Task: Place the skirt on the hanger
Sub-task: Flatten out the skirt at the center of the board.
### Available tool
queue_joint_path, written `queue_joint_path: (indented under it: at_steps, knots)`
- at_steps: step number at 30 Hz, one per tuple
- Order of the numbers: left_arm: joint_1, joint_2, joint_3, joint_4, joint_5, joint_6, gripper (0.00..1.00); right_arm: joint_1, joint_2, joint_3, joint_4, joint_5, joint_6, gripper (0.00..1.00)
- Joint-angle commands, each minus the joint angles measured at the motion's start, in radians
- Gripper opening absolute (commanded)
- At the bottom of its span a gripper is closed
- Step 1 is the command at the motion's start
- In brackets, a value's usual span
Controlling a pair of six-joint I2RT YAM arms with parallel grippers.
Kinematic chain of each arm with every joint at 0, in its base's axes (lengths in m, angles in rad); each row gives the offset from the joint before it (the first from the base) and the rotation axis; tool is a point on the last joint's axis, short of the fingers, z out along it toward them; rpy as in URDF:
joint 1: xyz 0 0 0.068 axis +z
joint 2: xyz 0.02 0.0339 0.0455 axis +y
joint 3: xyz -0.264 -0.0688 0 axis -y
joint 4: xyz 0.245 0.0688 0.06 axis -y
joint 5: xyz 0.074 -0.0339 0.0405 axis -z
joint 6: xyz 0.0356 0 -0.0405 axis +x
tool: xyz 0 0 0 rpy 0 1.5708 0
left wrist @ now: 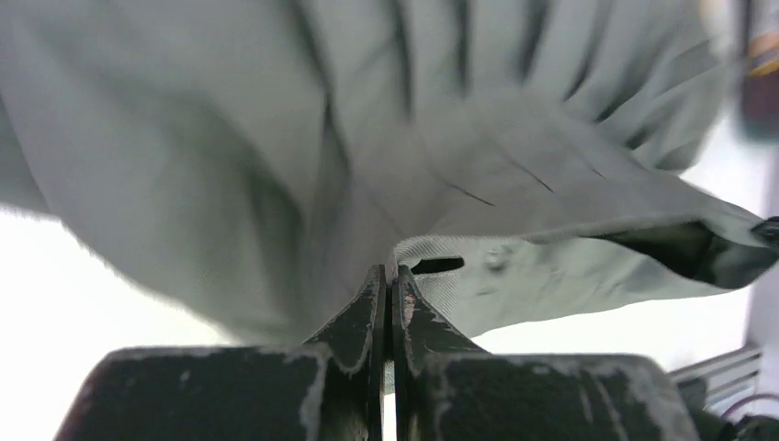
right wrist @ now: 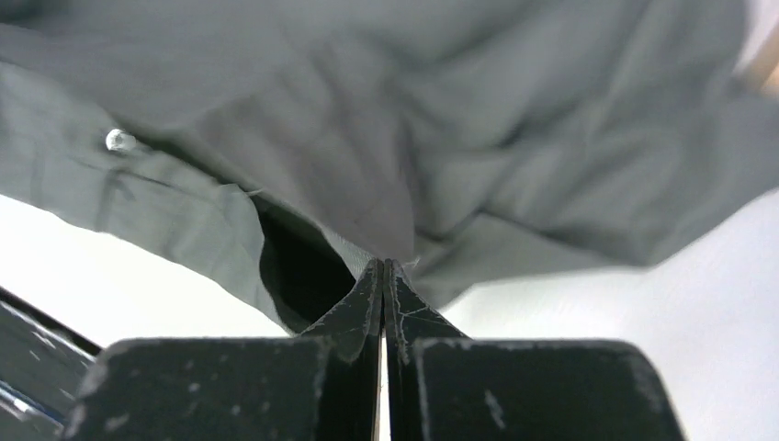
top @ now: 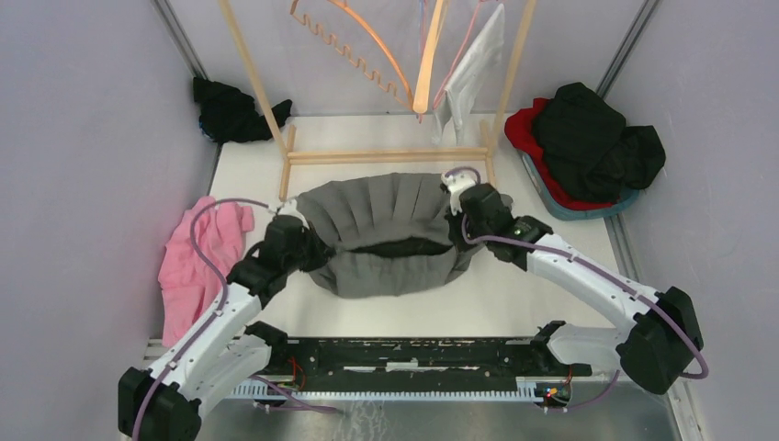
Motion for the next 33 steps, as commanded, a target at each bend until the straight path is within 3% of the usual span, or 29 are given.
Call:
queue_joint_path:
  at_steps: [1,6,19,23,26,29,33]
  knots:
    - [-0.049,-0.042,-0.132,-0.041,0.041,-0.113,0.08,0.030,-0.050,-0.159,-0.029,-0.002,0.081,0.02]
    - [-0.164,-0.042,-0.138,-0.050,0.029,-0.174,0.13,0.044,-0.134,-0.215,-0.109,0.013,0.120,0.12]
    - [-0.473,0.027,-0.018,-0.145,-0.100,-0.205,0.25,0.058,-0.183,-0.153,-0.236,0.011,0.139,0.26]
    - [-0.525,-0.003,0.001,-0.160,-0.055,-0.175,0.39,0.060,-0.211,-0.115,-0.271,0.024,0.135,0.31]
    - [-0.548,-0.013,-0.008,-0.118,0.053,-0.158,0.46,0.060,-0.225,-0.083,-0.293,0.029,0.131,0.34]
    - [-0.568,-0.008,-0.006,-0.094,0.161,-0.146,0.47,0.060,-0.226,-0.060,-0.301,0.030,0.125,0.36]
    - [-0.580,-0.054,0.001,-0.133,0.120,-0.146,0.48,0.062,-0.183,-0.053,-0.277,-0.026,0.117,0.37]
